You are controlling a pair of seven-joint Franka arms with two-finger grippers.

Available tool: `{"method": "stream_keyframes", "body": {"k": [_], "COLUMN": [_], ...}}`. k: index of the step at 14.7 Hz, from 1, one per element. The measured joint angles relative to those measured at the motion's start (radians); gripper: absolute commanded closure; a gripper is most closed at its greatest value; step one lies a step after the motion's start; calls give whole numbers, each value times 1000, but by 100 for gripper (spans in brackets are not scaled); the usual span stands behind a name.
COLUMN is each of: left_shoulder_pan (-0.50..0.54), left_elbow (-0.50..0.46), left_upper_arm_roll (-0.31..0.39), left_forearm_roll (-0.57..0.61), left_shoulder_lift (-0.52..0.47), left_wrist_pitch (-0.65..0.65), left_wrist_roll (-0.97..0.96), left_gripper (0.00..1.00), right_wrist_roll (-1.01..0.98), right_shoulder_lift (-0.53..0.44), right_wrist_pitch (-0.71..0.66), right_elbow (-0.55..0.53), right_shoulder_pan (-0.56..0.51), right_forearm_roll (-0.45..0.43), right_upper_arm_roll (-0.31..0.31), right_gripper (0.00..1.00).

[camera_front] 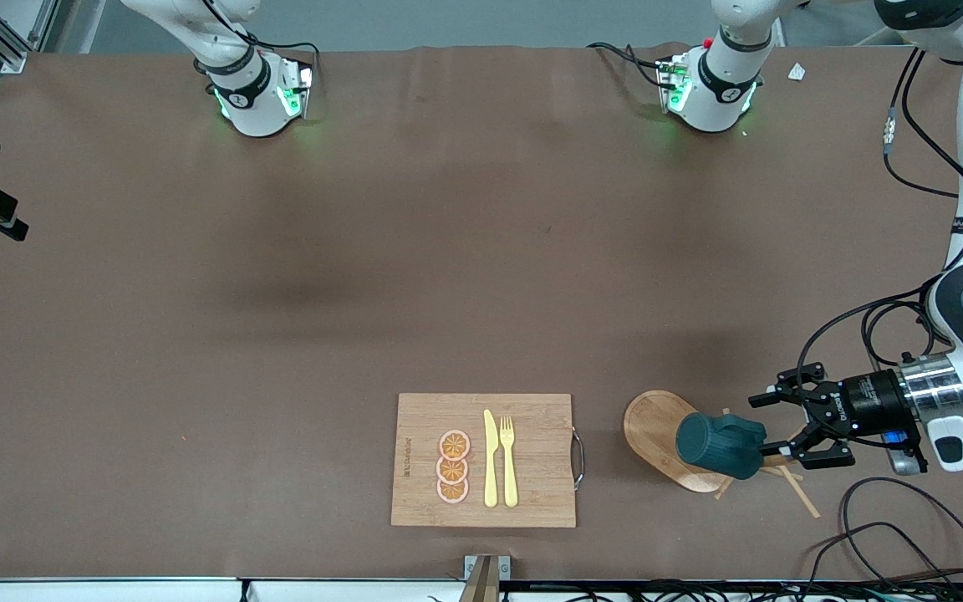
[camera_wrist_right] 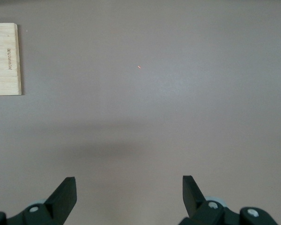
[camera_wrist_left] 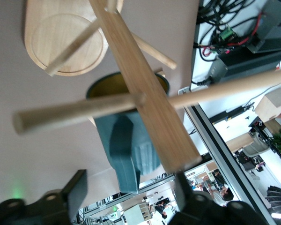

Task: Pass cup and hang on rack
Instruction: 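Open the left gripper and pull it back from the mug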

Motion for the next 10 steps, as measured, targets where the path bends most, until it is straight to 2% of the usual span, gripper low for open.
{"method": "stream_keyframes", "body": {"k": [2, 4, 7, 10], "left_shoulder_pan": [-1, -5, -12, -12], "left_elbow": [7, 11, 10, 9], "left_upper_arm_roll": [-20, -49, -123, -163], "left_forearm_roll": [4, 84, 363, 589], "left_shoulder_lift": [-19, -61, -132, -176], "left_wrist_pitch": [-16, -29, -90, -198], "left_wrist_roll": [8, 22, 84, 244], "left_gripper": [0, 0, 0, 0], "right_wrist_roll": [0, 0, -1, -1], "right_shoulder_lift": [0, 0, 0, 0], "right_wrist_pitch": [0, 0, 0, 0], "right_elbow": [0, 0, 0, 0], "right_shoulder_pan": [0, 0, 0, 0], "right_forearm_roll": [0, 0, 0, 0], "right_upper_arm_roll": [0, 0, 0, 0], "right_gripper": [0, 0, 0, 0]}}
